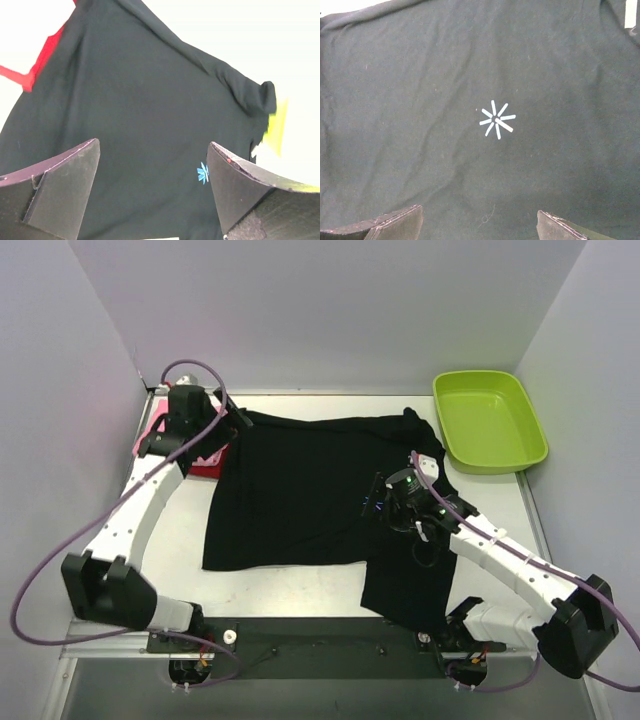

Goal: Fold and stack the t-shirts

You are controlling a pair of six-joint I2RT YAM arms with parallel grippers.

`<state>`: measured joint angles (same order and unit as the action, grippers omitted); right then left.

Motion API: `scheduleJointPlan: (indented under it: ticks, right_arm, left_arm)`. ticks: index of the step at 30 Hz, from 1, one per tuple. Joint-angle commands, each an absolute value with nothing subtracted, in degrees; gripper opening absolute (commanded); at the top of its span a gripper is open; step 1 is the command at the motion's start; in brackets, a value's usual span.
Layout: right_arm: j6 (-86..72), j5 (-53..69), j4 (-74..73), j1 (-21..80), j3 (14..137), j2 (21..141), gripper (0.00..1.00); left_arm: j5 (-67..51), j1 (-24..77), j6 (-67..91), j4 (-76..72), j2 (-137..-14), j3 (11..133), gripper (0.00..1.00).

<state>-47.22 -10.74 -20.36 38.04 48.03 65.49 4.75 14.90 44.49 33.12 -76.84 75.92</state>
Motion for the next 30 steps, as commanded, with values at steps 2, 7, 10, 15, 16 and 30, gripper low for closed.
scheduleJointPlan:
  ticks: [2, 7, 10, 15, 16, 30]
  right_arm:
    - [-46.4, -9.3, -16.4, 38.9, 43.5, 62.9, 1.00]
    - [-46.0, -9.6, -15.3, 39.2, 39.4, 59.2, 1.00]
    - [-45.4, -9.3, -15.0, 39.2, 38.6, 58.4, 1.00]
    - [-44.3, -10.0, -15.2, 39.0, 38.1, 58.3, 1.00]
    - [-44.2, -10.1, -15.1, 39.0, 38.1, 58.4, 1.00]
    - [-43.9, -8.9, -14.7, 38.9, 36.7, 60.4, 1.00]
  left_arm:
    - [-10.1, 3.5, 39.1, 28.8, -90.9, 82.2, 0.97]
    - [-12.6, -2.5, 38.6, 27.1, -99.4, 85.9, 0.96]
    - [-13.6, -3.9, 38.6, 25.4, -103.2, 87.4, 0.95]
    - [-14.0, -4.7, 38.1, 24.8, -108.0, 89.8, 0.95]
    - [-14.1, -4.9, 38.1, 24.7, -109.3, 90.1, 0.95]
    - [-6.5, -6.1, 36.7, 29.9, -120.1, 94.5, 0.92]
